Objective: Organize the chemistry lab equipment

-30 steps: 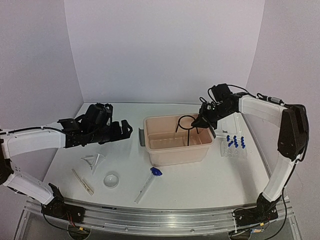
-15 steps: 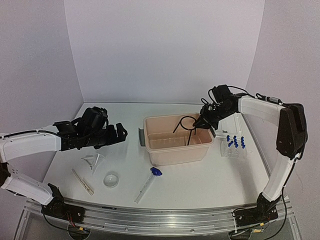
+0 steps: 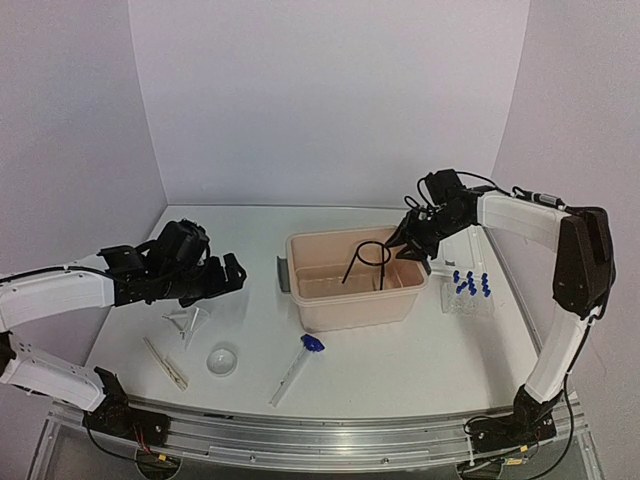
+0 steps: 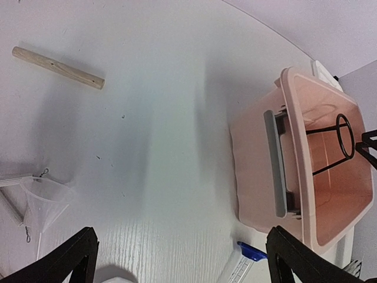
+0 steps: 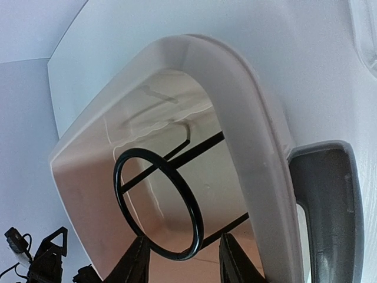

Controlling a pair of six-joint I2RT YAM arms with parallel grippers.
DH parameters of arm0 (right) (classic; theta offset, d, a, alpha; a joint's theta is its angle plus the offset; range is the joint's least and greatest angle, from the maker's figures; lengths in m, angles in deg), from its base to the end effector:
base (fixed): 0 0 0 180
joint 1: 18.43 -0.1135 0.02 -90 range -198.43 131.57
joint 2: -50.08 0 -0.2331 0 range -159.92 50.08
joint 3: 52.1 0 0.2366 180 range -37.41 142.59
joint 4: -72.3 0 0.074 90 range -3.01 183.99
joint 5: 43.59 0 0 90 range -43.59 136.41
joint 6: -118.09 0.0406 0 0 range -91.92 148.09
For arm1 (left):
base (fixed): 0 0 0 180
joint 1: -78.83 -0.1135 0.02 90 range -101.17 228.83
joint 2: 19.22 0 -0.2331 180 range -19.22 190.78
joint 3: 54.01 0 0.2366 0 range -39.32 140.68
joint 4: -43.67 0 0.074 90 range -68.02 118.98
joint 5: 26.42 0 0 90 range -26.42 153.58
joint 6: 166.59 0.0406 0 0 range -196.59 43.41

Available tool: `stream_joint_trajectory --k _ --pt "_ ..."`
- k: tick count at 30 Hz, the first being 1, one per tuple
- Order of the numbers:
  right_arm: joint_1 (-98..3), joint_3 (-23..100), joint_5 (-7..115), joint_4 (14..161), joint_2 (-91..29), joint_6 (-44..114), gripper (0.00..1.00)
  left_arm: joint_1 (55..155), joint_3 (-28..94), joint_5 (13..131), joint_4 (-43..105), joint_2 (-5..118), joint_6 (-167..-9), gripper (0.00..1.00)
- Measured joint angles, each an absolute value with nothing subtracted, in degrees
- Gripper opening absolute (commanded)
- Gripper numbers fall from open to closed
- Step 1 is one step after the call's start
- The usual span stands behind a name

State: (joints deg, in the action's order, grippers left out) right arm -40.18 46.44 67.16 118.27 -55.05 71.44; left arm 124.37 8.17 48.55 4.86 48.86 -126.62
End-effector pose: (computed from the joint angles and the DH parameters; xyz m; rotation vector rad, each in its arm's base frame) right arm 0.3513 0.1556 0.2225 0.3339 2.6246 0.8890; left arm 0.1818 -0.1702 0.2258 -0.2236 2.3678 -0.5233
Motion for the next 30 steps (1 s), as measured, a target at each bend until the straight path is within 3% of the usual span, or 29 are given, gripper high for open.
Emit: stream_joint_trajectory --k 5,14,17,30 --pt "-40.2 46.4 67.2 118.2 -55.0 71.3 0.47 124.4 7.7 48.6 4.3 47.9 -127.2 1.00" --pt "-40.1 46.5 66.2 118.4 -50.5 65.7 0.75 124.4 7.7 49.9 -0.6 46.7 -128.3 1.00" --pt "-40.0 46.5 66.5 118.3 -46.2 62.0 0.76 124.4 7.0 51.7 -2.1 46.7 -129.3 0.98" --pt "-39.9 38.2 73.7 114.4 -35.6 54.3 0.76 124.3 -6.5 63.8 -4.1 51.5 -138.2 0.69"
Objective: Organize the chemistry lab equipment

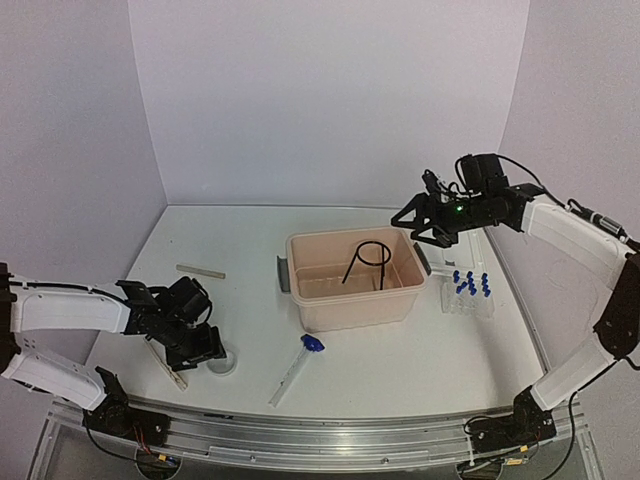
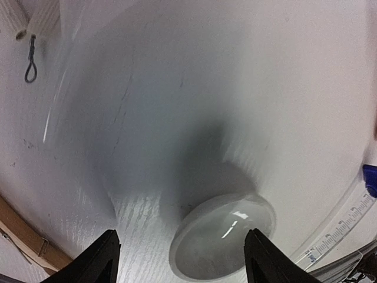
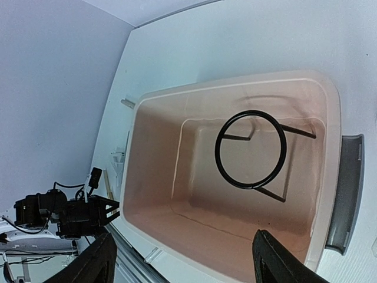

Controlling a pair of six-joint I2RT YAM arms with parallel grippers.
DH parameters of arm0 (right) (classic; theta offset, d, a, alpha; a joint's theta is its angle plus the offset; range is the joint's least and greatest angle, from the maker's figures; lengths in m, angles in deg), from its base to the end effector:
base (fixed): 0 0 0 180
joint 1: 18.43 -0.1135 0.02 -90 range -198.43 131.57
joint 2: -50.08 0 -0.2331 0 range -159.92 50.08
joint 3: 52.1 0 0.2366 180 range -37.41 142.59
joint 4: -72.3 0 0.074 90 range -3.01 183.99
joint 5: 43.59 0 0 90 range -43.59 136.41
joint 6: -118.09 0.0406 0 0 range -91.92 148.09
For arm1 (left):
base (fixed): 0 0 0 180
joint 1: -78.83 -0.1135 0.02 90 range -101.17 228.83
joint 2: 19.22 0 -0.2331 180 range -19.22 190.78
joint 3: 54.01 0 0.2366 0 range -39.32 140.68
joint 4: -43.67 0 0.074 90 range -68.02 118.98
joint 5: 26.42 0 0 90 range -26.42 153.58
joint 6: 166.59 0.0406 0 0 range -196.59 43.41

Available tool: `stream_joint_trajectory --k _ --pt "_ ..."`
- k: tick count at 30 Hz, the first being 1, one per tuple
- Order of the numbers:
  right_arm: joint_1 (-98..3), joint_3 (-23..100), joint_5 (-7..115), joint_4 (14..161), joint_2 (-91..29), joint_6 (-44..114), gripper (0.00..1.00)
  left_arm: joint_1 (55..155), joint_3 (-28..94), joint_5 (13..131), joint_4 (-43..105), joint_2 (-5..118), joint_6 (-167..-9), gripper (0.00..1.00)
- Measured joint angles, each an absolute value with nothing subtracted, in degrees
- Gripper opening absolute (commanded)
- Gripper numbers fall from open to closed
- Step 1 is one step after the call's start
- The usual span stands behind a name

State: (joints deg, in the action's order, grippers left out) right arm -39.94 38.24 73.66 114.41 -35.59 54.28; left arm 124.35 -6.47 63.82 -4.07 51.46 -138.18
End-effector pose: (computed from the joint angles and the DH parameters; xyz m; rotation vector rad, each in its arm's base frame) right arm 0.2961 0.1367 0.2983 -0.1814 2.3131 0.9707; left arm 0.1386 -0.1414 0.1322 -0.4071 2.8916 -0.3993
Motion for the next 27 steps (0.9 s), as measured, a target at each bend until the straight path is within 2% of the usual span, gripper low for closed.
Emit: stream_joint_trajectory --k 3,6,11,19,27 --pt "-39.9 37.2 73.7 114.3 -35.4 53.8 0.76 124.4 -8.0 65.7 -3.3 53.3 -139.2 0.59" --pt "-39.9 36.7 73.6 114.0 -34.8 53.6 0.76 124.3 -7.8 66.7 -1.3 55.0 -139.7 0.43" --pt "-39.9 36.5 73.6 113.6 -33.7 53.6 0.75 124.2 -5.2 66.8 1.1 59.9 -139.5 0.02" --pt "-39.9 35.7 73.0 113.5 -32.7 53.5 0.75 124.2 0.6 63.7 -1.0 63.3 -137.1 0.00" --pt "-39.9 34.6 70.9 113.5 -29.7 52.8 0.75 124.2 15.1 56.2 -3.9 56.5 -127.9 0.00"
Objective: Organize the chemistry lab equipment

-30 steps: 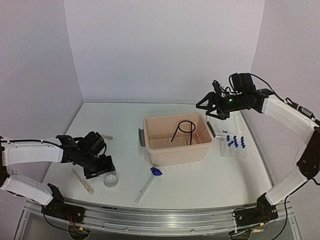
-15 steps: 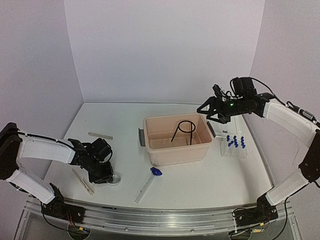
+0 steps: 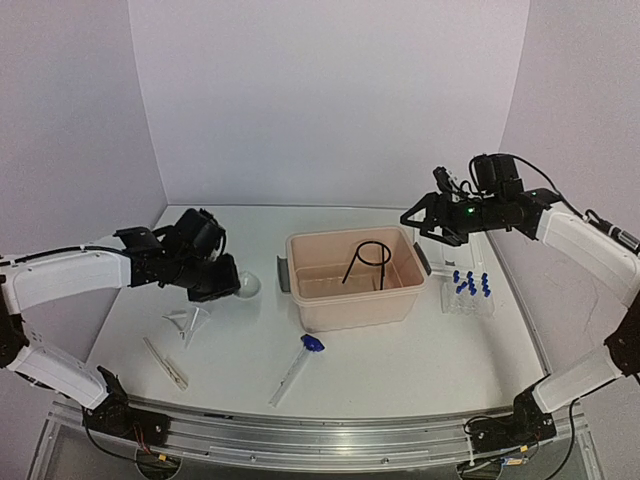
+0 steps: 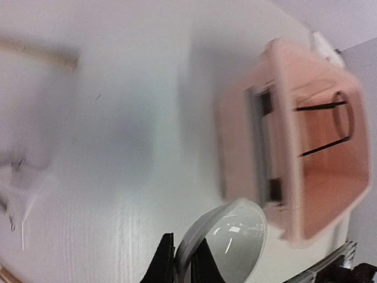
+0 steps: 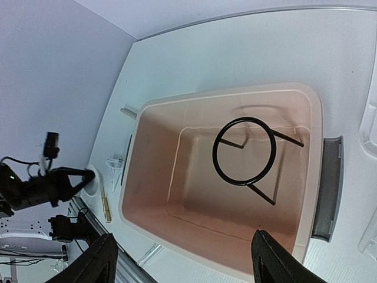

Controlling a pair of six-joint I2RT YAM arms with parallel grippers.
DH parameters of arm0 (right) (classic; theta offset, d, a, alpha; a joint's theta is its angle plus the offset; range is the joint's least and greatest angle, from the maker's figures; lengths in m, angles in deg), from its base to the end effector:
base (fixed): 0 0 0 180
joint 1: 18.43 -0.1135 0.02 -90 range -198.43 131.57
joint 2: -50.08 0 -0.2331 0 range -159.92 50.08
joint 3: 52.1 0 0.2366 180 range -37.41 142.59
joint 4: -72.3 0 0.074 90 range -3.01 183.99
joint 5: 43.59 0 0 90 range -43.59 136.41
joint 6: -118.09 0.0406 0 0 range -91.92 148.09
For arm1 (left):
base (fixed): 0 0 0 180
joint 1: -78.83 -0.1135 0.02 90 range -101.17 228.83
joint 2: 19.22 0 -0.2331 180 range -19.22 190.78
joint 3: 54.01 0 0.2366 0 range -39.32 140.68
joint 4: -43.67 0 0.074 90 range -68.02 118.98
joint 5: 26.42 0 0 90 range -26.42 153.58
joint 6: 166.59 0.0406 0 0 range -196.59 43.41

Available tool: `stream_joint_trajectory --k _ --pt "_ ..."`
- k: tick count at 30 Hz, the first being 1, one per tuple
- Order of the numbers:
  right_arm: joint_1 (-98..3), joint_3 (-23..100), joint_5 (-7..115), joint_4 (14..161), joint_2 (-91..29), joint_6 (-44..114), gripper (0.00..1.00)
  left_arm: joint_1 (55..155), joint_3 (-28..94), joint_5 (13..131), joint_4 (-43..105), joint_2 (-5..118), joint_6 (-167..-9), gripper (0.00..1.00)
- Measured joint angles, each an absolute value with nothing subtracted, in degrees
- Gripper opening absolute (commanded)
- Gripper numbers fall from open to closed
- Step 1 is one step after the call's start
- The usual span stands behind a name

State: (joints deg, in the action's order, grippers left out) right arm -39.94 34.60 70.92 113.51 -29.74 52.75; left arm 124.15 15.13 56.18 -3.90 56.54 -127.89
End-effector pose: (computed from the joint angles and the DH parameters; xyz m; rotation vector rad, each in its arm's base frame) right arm 0.2779 0.1276 0.3087 -0.1955 2.2488 0.9124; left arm 0.1897 -0.1844 0.2195 -0.1888 2.5792 -0.5126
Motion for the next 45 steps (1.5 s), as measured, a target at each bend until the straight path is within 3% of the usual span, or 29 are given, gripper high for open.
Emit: stream_joint_trajectory --k 6,12,17,32,45 --pt "-39.9 34.1 68.8 113.2 -27.8 52.2 0.74 124.2 33.3 58.0 3.4 62.0 -116.4 0.00" --pt "-39.9 33.7 67.3 113.1 -27.8 52.1 0.75 124.9 53.6 65.0 6.1 81.6 -107.6 0.00" --pt "-39.9 33.2 65.6 113.2 -27.8 52.1 0.75 125.8 63.1 69.1 2.4 94.9 -102.3 0.00" --pt "-39.9 32.5 62.2 113.2 -27.0 50.2 0.74 126.9 66.0 77.3 -6.8 104.5 -87.2 0.00" --pt "-39.9 31.7 60.6 113.2 -26.8 49.8 0.75 127.6 68.7 67.7 -8.5 109.8 -91.5 0.00"
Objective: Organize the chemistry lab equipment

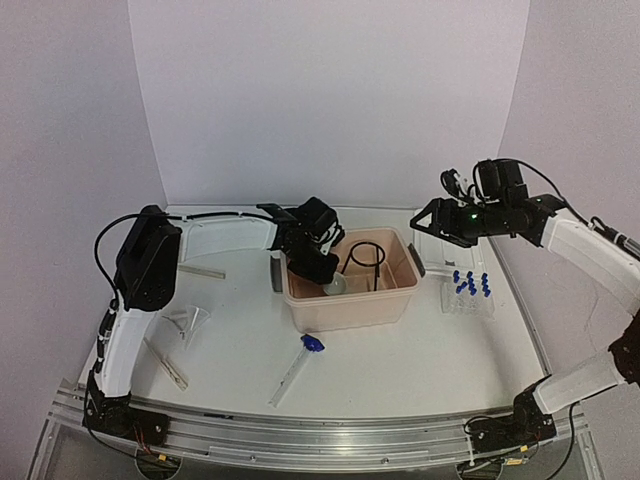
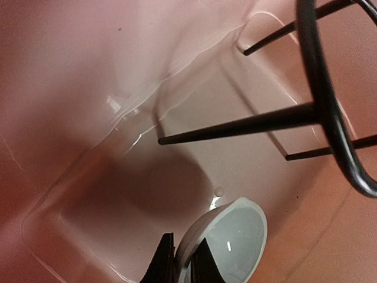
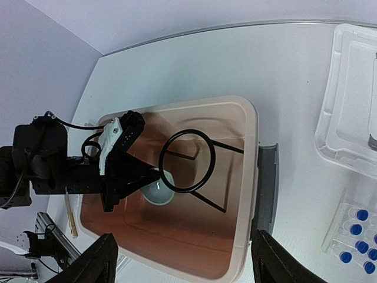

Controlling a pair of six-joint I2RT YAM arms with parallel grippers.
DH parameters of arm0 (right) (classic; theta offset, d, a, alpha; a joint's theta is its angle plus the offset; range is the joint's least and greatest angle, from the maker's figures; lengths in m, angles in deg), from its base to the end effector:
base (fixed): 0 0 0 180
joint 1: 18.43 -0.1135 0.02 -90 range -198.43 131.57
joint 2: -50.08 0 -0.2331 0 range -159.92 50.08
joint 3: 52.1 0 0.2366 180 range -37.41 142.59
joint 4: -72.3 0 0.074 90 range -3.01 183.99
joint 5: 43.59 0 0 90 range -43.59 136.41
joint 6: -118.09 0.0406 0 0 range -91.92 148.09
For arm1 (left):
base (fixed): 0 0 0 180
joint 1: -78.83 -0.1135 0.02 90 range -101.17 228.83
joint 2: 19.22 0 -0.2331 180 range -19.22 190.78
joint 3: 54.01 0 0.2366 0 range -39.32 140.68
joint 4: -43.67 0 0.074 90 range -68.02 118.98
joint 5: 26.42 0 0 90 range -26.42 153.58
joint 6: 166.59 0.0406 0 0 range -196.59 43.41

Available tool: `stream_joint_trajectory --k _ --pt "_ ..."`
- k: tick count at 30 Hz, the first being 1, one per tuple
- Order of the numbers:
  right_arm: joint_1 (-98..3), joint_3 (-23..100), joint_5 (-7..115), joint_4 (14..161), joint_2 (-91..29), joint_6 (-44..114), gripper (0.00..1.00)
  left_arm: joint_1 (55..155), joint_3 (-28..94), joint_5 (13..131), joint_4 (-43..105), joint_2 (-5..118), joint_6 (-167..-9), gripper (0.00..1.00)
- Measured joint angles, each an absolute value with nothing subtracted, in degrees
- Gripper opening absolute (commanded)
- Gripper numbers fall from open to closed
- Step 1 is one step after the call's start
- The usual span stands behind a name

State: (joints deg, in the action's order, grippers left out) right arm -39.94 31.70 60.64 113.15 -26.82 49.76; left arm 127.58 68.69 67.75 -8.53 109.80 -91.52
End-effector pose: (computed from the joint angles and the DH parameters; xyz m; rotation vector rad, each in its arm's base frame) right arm 0.2718 0.1178 0.3057 -0.1446 2.2231 0.6934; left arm 0.3022 -0.3491 0.1709 0.8034 2.5483 -0.4799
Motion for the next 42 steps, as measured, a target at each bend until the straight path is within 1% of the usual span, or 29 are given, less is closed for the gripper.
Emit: stream_joint_trajectory --k 7,11,15,17,26,33,42 --pt "-39.9 31.3 59.8 113.2 -25.8 49.8 0.75 127.6 69.2 62.8 -8.0 110.9 -98.1 0.01" --pt "-39.9 31.3 59.7 113.2 -25.8 49.9 0.75 127.7 72.6 60.0 -8.7 113.3 -103.2 0.02" --pt "-39.9 31.3 59.7 113.2 -25.8 50.1 0.75 127.7 75.7 57.2 -9.0 115.5 -106.7 0.08" --pt "-39.9 31.3 59.6 113.2 -25.8 50.2 0.75 127.7 76.1 56.0 -9.2 115.8 -107.8 0.09" --pt "-39.9 31.3 58.6 113.2 -25.3 50.4 0.75 127.7 77.6 53.1 -11.0 116.7 -109.9 0.22" --pt "-39.9 31.3 58.4 113.2 -25.3 50.6 0.75 127.7 78.5 52.7 -11.7 117.1 -109.9 0.39" --pt "-39.9 31.3 58.4 113.2 -25.2 50.7 0.75 127.6 78.7 54.8 -11.5 116.7 -109.2 0.46"
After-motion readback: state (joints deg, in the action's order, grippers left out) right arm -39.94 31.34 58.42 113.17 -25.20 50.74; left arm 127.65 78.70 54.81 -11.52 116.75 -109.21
